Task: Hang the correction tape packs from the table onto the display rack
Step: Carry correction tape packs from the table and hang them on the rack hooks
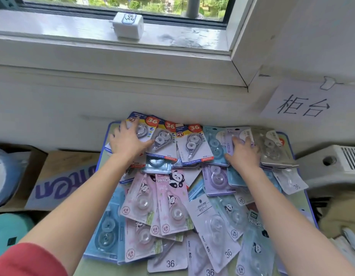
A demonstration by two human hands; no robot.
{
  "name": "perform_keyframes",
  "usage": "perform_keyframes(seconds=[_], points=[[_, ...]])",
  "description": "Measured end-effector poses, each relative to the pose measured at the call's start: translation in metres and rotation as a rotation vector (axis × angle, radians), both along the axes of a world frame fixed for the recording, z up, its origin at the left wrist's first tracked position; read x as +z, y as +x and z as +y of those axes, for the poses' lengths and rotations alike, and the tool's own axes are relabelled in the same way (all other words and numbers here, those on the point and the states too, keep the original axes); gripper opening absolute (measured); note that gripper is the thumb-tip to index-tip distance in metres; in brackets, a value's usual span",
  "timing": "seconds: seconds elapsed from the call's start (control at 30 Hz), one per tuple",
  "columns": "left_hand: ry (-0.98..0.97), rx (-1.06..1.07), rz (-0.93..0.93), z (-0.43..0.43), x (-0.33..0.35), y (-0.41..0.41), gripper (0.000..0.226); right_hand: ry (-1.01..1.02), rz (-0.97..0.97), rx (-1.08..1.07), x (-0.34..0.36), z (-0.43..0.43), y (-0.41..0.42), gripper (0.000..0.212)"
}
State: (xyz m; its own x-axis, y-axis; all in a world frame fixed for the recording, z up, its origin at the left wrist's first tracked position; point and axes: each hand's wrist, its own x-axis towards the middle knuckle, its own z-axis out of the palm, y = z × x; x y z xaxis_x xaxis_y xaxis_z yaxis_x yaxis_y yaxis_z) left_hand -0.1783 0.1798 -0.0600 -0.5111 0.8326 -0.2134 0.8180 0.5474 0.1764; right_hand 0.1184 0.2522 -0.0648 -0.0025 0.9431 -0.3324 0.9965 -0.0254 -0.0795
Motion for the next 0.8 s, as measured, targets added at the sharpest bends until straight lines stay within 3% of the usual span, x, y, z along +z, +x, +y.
perform_keyframes(seconds=[0.27, 0.43, 0.8], points=[[0.059, -0.007, -0.001, -0.007, 0.005, 0.013, 0.085, 0.086, 0.038, -0.018, 0.012, -0.003, -0.002, 0.069], [0.21, 0.009, 0.026, -0.023, 0.014, 0.027, 0.083, 0.146, 0.135, -0.01, 0.021, -0.023, -0.002, 0.068], [0.287, 0.035, -0.053, -0.116, 0.017, 0.105, 0.086, 0.202, 0.361, 0.111, 0.022, -0.13, 0.046, 0.07]])
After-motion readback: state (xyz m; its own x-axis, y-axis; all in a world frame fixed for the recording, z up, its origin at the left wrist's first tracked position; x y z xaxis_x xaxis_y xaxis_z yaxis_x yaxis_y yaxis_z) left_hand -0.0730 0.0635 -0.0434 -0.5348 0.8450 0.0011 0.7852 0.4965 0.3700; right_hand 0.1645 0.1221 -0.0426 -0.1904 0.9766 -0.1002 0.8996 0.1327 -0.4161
